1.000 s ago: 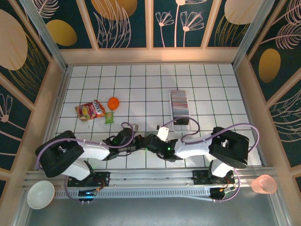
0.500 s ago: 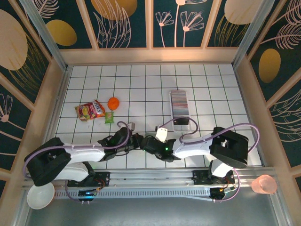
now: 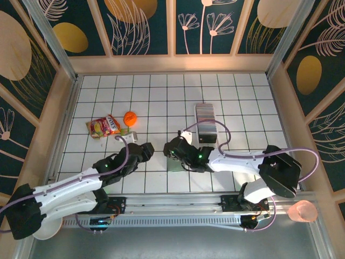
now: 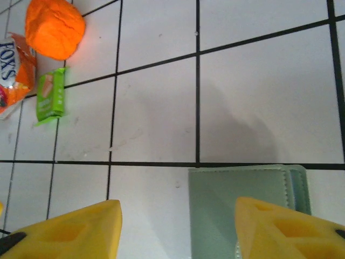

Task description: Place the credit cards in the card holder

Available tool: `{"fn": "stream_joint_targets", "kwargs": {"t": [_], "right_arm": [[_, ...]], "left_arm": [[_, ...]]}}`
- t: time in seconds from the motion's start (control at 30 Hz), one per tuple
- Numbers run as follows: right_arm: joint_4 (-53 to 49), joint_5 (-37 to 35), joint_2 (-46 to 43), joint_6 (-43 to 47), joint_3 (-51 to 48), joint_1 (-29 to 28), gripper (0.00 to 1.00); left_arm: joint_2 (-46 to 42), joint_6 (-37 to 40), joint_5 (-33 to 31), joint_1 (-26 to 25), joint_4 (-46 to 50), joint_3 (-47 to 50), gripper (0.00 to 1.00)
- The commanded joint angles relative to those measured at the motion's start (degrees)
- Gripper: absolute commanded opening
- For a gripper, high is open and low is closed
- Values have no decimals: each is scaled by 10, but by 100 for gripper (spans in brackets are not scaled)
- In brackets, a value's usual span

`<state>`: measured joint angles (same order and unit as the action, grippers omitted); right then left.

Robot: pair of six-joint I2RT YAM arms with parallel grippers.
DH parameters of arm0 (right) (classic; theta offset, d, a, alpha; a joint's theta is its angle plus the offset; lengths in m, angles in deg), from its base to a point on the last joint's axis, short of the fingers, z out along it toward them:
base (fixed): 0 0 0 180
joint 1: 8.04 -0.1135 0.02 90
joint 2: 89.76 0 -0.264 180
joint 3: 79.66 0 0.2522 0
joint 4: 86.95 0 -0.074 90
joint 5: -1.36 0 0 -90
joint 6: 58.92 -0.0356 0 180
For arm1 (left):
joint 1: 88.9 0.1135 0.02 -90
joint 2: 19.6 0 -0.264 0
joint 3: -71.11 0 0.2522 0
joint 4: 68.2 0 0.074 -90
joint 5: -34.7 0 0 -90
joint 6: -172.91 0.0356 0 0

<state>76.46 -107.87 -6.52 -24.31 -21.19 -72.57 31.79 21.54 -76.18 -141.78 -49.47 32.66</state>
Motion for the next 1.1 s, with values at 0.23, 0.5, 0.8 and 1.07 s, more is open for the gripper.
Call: {"fn": "stream_joint_targets", "kwargs": {"t": [0.23,0.5,0.8,1.07], "right_arm": [[-7,-119,-184,194,16,4,60],[198,-134,-279,595,-65,4,72],[425,-16,-298,600,-194,324,76],[483,112,-263,551,-302,594,86]], "left_arm": [[-92,171,-177,1,100,-100,99],[-133,370,-333,2,-105,-72,99],[-88,520,-322,156,-255,-9,99],[-48,392,-128,413,-329,75,99]]}}
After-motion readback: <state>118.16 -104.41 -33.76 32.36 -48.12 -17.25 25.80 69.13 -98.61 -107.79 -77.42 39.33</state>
